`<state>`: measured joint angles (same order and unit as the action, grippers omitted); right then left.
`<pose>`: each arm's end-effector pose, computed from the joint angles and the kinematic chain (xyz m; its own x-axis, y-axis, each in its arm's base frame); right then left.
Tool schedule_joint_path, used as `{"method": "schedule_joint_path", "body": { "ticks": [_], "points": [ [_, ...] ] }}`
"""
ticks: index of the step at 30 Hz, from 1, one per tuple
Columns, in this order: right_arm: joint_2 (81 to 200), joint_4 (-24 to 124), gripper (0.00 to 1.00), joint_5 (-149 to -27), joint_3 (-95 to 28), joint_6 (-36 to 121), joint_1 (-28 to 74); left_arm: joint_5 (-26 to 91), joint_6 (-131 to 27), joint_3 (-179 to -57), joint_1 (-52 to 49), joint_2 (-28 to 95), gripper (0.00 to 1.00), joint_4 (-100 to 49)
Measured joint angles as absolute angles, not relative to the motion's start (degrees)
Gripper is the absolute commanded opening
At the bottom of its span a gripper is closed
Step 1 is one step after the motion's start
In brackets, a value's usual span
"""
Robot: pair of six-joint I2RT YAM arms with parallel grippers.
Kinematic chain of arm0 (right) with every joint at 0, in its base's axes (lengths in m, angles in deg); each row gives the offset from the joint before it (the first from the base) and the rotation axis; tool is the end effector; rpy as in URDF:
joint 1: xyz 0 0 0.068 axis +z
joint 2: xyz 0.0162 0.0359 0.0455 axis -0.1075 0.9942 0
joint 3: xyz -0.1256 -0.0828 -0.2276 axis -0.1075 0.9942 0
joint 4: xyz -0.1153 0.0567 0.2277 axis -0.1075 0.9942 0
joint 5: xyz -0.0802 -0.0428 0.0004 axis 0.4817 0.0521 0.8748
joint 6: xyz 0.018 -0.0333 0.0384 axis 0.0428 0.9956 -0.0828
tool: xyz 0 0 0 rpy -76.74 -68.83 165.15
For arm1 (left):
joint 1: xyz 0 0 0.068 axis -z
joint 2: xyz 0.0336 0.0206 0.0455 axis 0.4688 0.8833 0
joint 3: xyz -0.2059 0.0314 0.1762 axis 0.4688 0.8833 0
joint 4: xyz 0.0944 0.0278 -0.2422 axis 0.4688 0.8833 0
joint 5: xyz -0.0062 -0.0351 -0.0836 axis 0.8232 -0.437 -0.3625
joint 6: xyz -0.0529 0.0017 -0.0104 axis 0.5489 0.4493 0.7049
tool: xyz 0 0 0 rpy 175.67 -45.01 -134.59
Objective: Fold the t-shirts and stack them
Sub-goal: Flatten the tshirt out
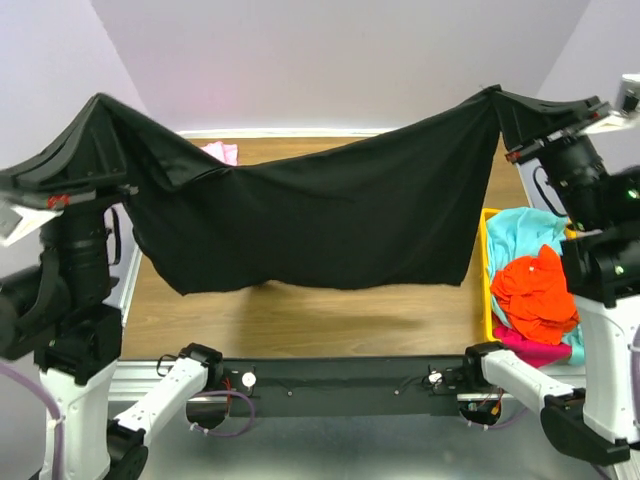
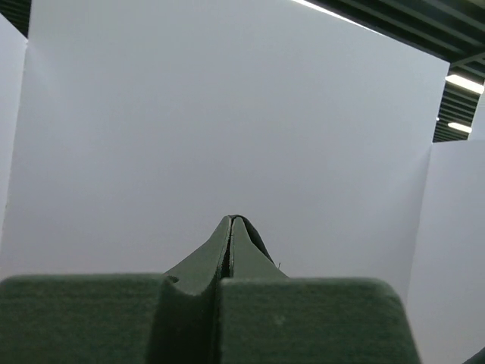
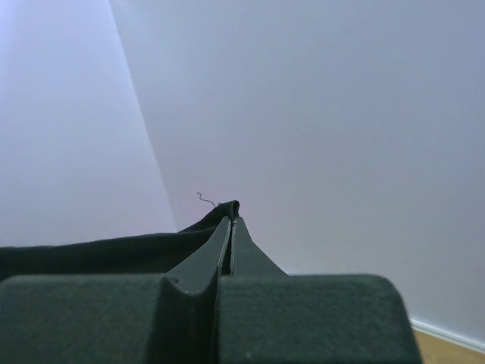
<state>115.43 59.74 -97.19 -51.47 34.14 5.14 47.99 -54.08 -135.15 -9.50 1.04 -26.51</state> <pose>0.1203 0.0347 0.5791 0.3189 0.3184 -0.8927 -0.5448 0.8323 0.1022 0.0230 -0.0030 0.5953 0.6709 -0.3965 -0.6266 0.3529 0.9139 -0.2004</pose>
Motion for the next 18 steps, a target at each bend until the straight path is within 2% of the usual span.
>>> {"method": "schedule_joint_path", "body": {
  "ticks": [5,12,18],
  "points": [
    [120.94,59.92,0.01,-93.39,-49.78,33.88,5.14,46.09,-54.56,-135.37,-9.5,8.21,0.0,-29.02],
    [135.58,60.97,0.01,-85.57,-48.15,33.92,5.14,47.99,-56.58,-132.61,-9.52,25.85,0.0,-29.24],
    [145.49,61.93,0.01,-80.71,-48.87,33.95,4.68,49.26,-58.63,-135.8,-9.89,38.88,0.0,-27.49]
  ]
}}
